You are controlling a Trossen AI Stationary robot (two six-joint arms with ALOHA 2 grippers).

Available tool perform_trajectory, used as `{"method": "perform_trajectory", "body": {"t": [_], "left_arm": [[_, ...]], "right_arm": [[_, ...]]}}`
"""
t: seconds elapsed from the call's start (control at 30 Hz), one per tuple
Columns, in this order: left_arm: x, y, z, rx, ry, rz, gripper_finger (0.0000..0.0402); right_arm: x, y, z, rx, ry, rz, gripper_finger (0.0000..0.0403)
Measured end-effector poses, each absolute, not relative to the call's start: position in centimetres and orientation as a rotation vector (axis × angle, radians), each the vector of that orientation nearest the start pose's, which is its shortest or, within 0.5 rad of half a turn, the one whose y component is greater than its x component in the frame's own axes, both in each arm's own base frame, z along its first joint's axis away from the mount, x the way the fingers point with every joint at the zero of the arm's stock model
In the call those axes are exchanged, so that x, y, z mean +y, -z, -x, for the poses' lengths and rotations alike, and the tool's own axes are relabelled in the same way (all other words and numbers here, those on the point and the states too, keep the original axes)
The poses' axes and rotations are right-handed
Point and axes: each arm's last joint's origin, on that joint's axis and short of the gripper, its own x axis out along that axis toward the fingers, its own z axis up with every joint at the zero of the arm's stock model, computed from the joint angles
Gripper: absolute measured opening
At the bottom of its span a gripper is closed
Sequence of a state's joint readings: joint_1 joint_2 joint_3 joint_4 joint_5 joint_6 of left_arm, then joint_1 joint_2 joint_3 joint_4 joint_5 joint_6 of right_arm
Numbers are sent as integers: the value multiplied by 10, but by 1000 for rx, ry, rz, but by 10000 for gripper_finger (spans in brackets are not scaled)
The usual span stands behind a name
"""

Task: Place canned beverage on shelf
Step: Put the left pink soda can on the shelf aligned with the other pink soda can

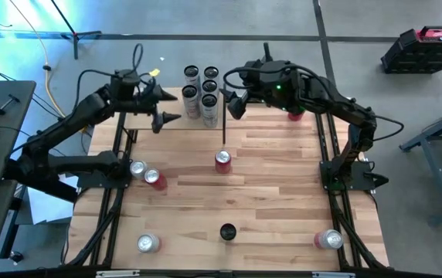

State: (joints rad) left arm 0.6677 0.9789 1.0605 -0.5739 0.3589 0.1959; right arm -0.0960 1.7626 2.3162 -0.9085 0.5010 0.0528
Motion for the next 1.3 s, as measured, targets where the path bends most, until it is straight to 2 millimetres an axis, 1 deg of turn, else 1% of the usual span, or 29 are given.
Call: {"method": "perform_trajectory", "body": {"t": [0.23, 0.37, 0.47, 0.57, 0.7, 0.9, 1.13, 1.3], "left_arm": [[103, -318, -172, 440, -205, 173, 302], [97, -302, -183, 384, -155, 153, 275], [96, -292, -191, 362, -178, 160, 259], [100, -289, -193, 375, -270, 142, 253], [106, -290, -195, 350, -359, 109, 252], [108, -292, -196, 330, -393, 97, 252], [112, -293, -194, 332, -496, 76, 252], [112, -293, -192, 332, -477, 99, 252]], "right_arm": [[-47, -509, -332, 343, 598, 26, 349], [-47, -509, -332, 344, 598, 28, 349], [-49, -509, -332, 345, 601, 29, 349], [-49, -509, -332, 345, 593, 27, 349], [-48, -509, -332, 347, 587, 29, 349], [-48, -509, -332, 348, 569, 23, 349], [-48, -509, -332, 349, 570, 23, 349], [-48, -509, -332, 349, 567, 22, 349]]}}
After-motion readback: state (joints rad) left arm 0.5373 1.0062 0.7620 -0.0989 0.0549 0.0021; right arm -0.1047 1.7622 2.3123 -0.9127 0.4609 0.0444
